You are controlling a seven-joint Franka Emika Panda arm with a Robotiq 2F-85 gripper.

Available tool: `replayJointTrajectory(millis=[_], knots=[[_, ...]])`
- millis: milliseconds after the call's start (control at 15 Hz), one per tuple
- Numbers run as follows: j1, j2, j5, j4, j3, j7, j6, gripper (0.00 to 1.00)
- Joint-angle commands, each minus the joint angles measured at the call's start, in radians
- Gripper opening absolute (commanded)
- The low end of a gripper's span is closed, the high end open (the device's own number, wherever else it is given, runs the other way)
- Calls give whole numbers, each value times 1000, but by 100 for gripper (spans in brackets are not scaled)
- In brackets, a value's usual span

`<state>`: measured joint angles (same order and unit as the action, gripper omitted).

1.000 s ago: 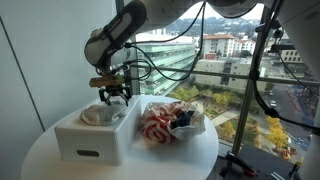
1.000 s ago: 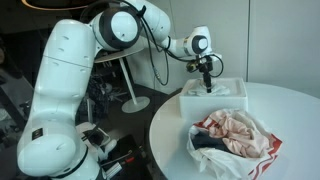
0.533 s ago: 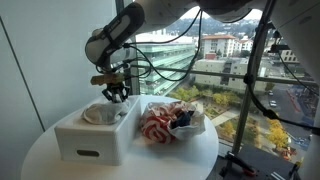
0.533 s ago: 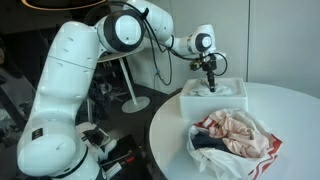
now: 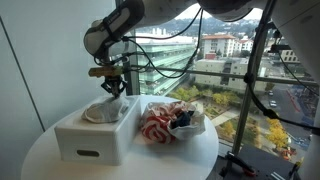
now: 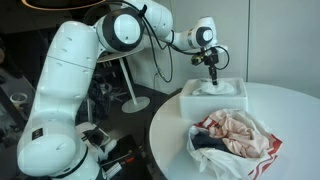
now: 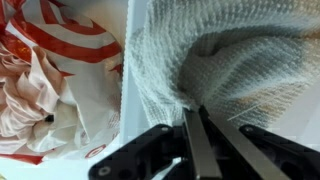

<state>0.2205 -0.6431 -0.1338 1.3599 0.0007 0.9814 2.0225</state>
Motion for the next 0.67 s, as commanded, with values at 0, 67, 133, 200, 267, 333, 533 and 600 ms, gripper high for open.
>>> replayJointTrajectory(millis=[0, 67, 133, 200, 267, 333, 533, 600], knots=[[12, 71, 8, 10, -11, 0, 21, 2], [13, 96, 5, 24, -10, 0, 32, 2], [16, 119, 2, 35, -10, 3, 39, 2], [19, 154, -5, 58, -11, 7, 51, 2], [21, 189, -13, 82, -13, 13, 71, 2], [23, 237, -20, 120, -15, 24, 96, 2], [27, 373, -49, 232, -23, 90, 169, 2], [27, 427, -69, 280, -27, 129, 198, 2]])
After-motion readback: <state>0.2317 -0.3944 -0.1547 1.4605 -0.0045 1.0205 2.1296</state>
